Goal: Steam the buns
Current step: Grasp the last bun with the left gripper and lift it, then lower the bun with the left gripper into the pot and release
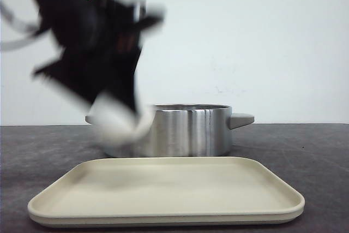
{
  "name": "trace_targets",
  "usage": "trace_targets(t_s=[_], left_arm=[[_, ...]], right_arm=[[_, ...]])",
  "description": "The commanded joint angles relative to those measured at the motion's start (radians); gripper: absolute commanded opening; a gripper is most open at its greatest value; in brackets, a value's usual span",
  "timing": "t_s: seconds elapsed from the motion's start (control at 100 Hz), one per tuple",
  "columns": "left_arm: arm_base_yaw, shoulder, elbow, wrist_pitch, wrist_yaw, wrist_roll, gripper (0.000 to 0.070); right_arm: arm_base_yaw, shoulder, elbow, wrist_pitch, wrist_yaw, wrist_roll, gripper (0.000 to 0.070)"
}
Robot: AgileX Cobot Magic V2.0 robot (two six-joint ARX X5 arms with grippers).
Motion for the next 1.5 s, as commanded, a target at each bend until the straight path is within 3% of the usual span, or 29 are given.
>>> trace_targets(t_s=[0.0, 0.2, 0.44, 0.77, 0.84, 0.96, 1.02, 1.08, 1.39, 1.45, 1.49], left_arm=[[-0.002, -0.013, 0.048, 0.055, -0.024, 0.021, 0.0], [0.049, 0.013, 0.16, 0.16, -0.031, 0.069, 0.0], [0.117, 0.2, 0.265, 0.218, -0.031, 0.117, 0.0], [0.173, 0.423, 0.367, 0.203, -0.035, 0.112, 0.0003], [0.181, 0.439, 0.367, 0.185, -0.038, 0.112, 0.0098], [0.188, 0.446, 0.367, 0.168, -0.097, 0.114, 0.0421], [0.188, 0.445, 0.367, 0.174, -0.111, 0.114, 0.0528], [0.19, 0.445, 0.369, 0.174, -0.109, 0.114, 0.0557], [0.192, 0.441, 0.386, 0.07, -0.109, 0.109, 0.0554], [0.192, 0.432, 0.4, 0.043, -0.109, 0.091, 0.0537], [0.192, 0.415, 0.402, 0.04, -0.109, 0.07, 0.0477]], right_arm=[[0.011, 0.007, 0.018, 0.013, 0.001, 0.01, 0.0017], [0.011, 0.007, 0.018, 0.008, 0.0, 0.01, 0.0017], [0.011, 0.007, 0.018, 0.003, 0.0, 0.01, 0.0017], [0.011, 0.007, 0.018, -0.005, 0.0, 0.01, 0.0017], [0.011, 0.007, 0.018, -0.015, 0.001, 0.01, 0.0017], [0.011, 0.007, 0.018, -0.032, 0.001, 0.01, 0.0017], [0.011, 0.007, 0.018, -0.035, 0.001, 0.01, 0.0017], [0.011, 0.007, 0.018, -0.035, 0.001, 0.008, 0.0017], [0.011, 0.008, 0.017, -0.035, 0.002, -0.009, 0.0017], [0.011, 0.009, 0.011, -0.034, 0.004, -0.022, 0.0017], [0.011, 0.009, 0.002, -0.034, 0.009, -0.024, 0.0017]])
